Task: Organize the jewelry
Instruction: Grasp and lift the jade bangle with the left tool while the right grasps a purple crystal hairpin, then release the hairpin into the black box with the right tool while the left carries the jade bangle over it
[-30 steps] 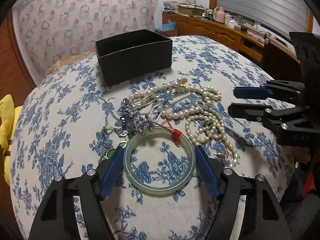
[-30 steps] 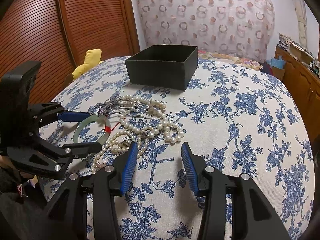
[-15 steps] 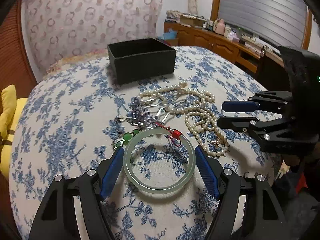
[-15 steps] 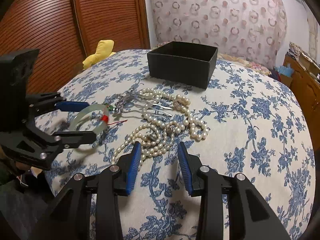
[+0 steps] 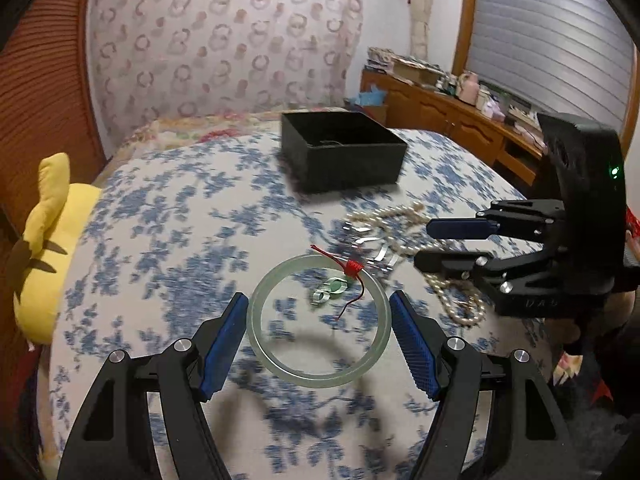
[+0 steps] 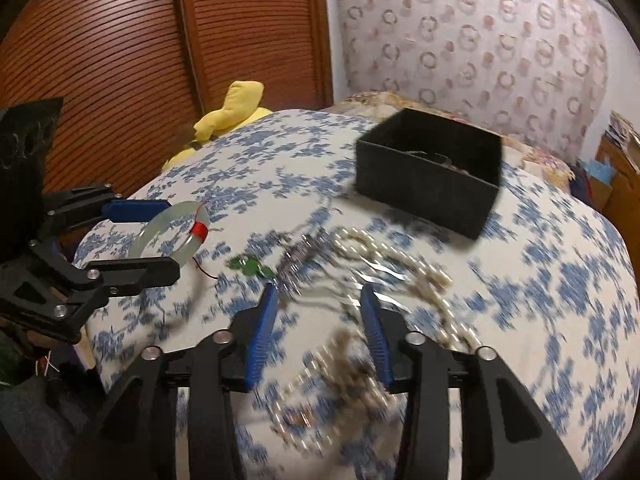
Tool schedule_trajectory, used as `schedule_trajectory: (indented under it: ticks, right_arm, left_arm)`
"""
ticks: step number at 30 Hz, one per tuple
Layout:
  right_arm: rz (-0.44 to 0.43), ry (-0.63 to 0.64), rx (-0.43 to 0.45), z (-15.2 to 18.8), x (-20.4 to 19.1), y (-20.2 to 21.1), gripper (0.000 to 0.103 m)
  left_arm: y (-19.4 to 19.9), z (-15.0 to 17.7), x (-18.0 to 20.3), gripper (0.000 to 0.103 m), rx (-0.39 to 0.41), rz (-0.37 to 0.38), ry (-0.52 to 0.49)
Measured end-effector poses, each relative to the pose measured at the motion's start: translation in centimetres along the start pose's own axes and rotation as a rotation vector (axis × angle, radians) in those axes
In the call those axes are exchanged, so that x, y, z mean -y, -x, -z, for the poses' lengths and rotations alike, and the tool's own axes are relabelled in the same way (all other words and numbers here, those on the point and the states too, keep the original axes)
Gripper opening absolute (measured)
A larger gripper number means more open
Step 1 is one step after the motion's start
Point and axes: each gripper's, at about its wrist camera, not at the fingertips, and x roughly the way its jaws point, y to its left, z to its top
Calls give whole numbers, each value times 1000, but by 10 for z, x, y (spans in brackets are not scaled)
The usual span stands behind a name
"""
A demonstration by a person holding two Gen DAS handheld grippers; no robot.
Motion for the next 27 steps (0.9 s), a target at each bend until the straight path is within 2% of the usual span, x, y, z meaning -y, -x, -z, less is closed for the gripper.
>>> schedule_trajectory:
  ticks: [5,8,12,14,18,27]
  right_arm:
    - [-14,58,-30,-17,-12,-17,46]
    - [-3,91,-67,-21,-17,-29,39]
    - [29,149,-121,-19,-25,-43,38]
    - [42,174,-121,-18,-29,-44,37]
    - [46,186,-117,-16,-31,-43,23]
    - [17,155,-55,-16,-26,-15,22]
  left_arm:
    - [4,0,-15,69,13,-17,29]
    - [5,1,-20,69,15,-19,37]
    - [4,4,-22,69,12,-18,43]
    - [3,4,-23,69,11,-15,46]
    - [2,5,-24,69,12,-13,52]
    - [3,-4,-23,69,25,-14,45]
